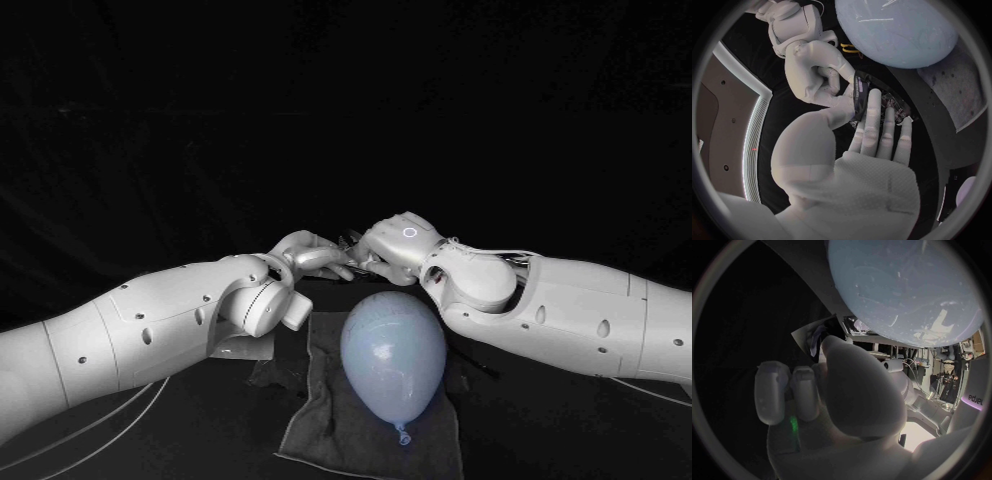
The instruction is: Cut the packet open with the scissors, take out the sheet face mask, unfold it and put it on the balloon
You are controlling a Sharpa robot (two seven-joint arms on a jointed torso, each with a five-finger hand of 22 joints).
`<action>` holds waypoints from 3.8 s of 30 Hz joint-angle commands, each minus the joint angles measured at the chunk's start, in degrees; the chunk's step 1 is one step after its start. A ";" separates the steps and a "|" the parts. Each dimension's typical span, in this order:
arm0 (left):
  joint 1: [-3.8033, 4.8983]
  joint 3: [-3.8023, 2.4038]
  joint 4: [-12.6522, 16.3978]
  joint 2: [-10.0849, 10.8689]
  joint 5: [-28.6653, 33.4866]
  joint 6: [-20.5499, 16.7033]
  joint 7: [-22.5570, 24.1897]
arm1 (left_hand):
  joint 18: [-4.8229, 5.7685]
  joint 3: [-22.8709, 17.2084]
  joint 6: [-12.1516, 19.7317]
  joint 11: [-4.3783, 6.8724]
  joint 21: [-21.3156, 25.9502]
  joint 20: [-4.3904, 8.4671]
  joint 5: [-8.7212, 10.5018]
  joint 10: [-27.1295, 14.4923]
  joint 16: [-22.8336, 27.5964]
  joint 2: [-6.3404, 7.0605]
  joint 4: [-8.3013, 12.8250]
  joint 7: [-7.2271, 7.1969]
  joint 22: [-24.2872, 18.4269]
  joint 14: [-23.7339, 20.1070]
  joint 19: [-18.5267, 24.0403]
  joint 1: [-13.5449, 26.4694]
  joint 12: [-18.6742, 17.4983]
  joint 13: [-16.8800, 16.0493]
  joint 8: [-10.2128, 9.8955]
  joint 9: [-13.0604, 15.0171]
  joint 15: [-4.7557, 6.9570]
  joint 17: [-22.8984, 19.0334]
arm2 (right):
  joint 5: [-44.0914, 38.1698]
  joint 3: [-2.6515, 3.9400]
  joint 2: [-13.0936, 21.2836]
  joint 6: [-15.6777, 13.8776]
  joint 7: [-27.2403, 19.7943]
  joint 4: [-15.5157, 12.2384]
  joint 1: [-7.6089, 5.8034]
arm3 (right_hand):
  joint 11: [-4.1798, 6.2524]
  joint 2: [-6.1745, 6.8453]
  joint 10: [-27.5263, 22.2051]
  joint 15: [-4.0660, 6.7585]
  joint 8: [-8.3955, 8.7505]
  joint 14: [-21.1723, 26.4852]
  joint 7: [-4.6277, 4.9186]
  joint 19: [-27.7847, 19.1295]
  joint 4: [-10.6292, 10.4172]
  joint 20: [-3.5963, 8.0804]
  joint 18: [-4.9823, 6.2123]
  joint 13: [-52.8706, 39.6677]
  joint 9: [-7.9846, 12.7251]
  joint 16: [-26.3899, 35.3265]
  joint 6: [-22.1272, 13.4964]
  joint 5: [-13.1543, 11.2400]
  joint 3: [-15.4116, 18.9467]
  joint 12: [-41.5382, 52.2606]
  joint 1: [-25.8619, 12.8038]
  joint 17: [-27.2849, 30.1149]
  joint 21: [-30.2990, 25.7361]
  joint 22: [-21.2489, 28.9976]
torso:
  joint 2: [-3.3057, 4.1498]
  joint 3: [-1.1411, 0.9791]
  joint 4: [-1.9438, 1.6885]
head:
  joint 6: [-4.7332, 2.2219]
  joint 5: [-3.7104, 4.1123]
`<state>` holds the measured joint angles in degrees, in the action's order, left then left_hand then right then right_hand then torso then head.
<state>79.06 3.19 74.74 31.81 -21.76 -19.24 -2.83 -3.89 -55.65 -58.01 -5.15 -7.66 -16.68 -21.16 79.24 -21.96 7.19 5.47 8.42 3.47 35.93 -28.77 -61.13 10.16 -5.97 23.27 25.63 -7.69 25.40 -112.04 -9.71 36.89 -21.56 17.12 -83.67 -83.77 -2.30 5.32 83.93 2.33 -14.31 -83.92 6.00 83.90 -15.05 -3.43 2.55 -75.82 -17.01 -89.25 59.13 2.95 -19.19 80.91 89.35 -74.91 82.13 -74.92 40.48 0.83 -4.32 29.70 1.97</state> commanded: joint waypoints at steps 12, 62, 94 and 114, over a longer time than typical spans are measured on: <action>0.23 -0.14 -0.09 0.11 -0.44 1.46 1.13 | -0.83 -0.42 -0.83 0.20 0.23 -0.01 -0.52 0.41 -0.37 0.50 0.00 -0.55 0.03 -0.20 0.21 0.02 0.36 -0.14 1.84 8.42 0.15 -0.15 | -3.02 -0.06 0.64 -1.87 1.43 -0.23 0.04 | 2.37 -1.43 2.66 1.78 -5.60 -5.98 -1.95 3.43 2.66 1.04 -1.27 -9.63 -3.06 -0.59 2.61 -0.12 -5.37 3.17 -2.31 -14.66 1.83 -13.40 | 0.02 0.01 -0.02 | 0.13 0.02; 0.25 -0.10 -2.95 -1.13 -1.77 1.30 -1.15 | -0.96 -0.52 -0.89 0.22 0.16 0.02 -0.65 0.47 -0.61 0.59 -0.08 -0.57 0.09 -0.09 -0.10 0.12 0.49 -0.21 1.89 8.47 0.17 -0.32 | 8.96 0.33 4.18 -5.96 3.61 -7.40 -0.19 | -1.26 5.72 -7.47 -1.89 -3.15 -5.48 2.14 1.18 -2.11 -1.91 -0.30 0.85 -3.97 0.26 -8.30 0.30 22.07 -12.56 -26.82 -12.84 -3.13 -11.98 | 0.00 0.06 -0.10 | -0.02 -0.01; 0.26 -0.10 -2.58 -1.07 -1.29 1.66 -1.30 | -1.06 -0.56 -0.92 0.24 0.18 0.03 -0.67 0.49 -0.72 0.63 -0.12 -0.59 0.09 -0.04 -0.04 0.18 0.55 -0.24 1.92 8.50 0.18 -0.41 | 11.26 0.15 0.15 -5.59 9.41 -2.46 1.01 | -0.04 1.42 -4.93 -0.88 -5.01 -5.63 0.78 2.22 -1.87 -1.32 -0.59 -0.85 -3.41 0.12 -4.36 6.45 10.76 -8.46 -25.12 -13.37 -1.66 -12.50 | 0.00 0.02 -0.02 | -0.01 0.09; 0.27 -0.10 -1.83 -1.08 -1.35 2.61 -1.30 | -1.12 -0.61 -0.94 0.25 0.23 0.04 -0.69 0.49 -0.78 0.66 -0.12 -0.60 0.07 -0.03 0.11 0.19 0.58 -0.26 1.93 8.51 0.18 -0.46 | 12.27 0.16 -1.47 -5.73 9.56 0.48 1.27 | 0.29 1.72 -4.21 -0.58 -5.19 -5.72 0.47 2.58 -1.38 -1.01 -0.76 -1.53 -2.65 0.00 -3.37 3.39 1.90 -7.25 -19.68 -13.67 -0.84 -12.72 | 0.01 0.04 -0.01 | 0.29 -0.12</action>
<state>79.21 3.18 72.60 30.88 -23.32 -17.91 -4.66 -3.90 -55.96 -58.23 -5.04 -7.66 -16.68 -21.64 79.35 -22.45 7.80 5.46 7.98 3.48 35.94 -28.77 -60.54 10.36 -6.16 23.28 25.65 -7.69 24.99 -99.54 -9.57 35.64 -27.08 26.56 -83.44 -82.54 -2.05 6.96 79.34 1.35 -19.27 -83.93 6.55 83.97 -16.49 -4.91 1.69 -74.90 -19.71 -88.87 55.28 6.62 -16.99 73.47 69.25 -74.91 80.93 -74.90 40.51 0.86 -4.36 29.98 1.88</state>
